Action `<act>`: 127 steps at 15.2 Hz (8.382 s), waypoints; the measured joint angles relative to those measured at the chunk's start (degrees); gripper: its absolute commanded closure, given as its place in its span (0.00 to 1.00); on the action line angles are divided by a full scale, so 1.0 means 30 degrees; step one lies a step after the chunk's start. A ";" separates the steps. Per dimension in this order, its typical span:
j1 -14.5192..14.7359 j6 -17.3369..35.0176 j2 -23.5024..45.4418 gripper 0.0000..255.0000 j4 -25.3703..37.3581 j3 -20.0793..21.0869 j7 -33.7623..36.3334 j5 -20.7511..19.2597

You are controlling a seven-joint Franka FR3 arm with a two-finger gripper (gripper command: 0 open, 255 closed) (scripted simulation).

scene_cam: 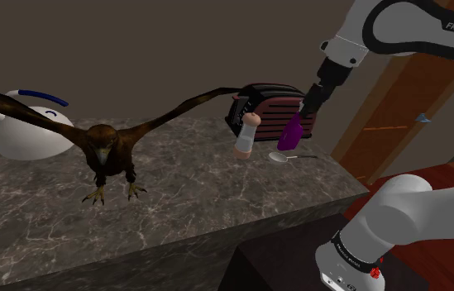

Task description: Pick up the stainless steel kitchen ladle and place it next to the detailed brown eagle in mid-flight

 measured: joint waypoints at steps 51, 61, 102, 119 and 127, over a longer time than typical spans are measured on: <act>0.3400 1.2874 0.4033 1.00 -0.7746 -1.1338 -2.2637 -0.8743; 0.3455 0.9486 0.2230 1.00 -0.6143 -1.0260 -2.2635 -0.8046; 0.4391 -0.1105 0.1590 1.00 0.3799 -0.7565 -2.3153 -0.5654; 0.4922 -0.4607 0.3290 1.00 0.8883 -0.6704 -2.2975 -0.4796; 0.5600 -0.4417 0.3334 1.00 0.8229 -0.3575 -1.9337 -0.3301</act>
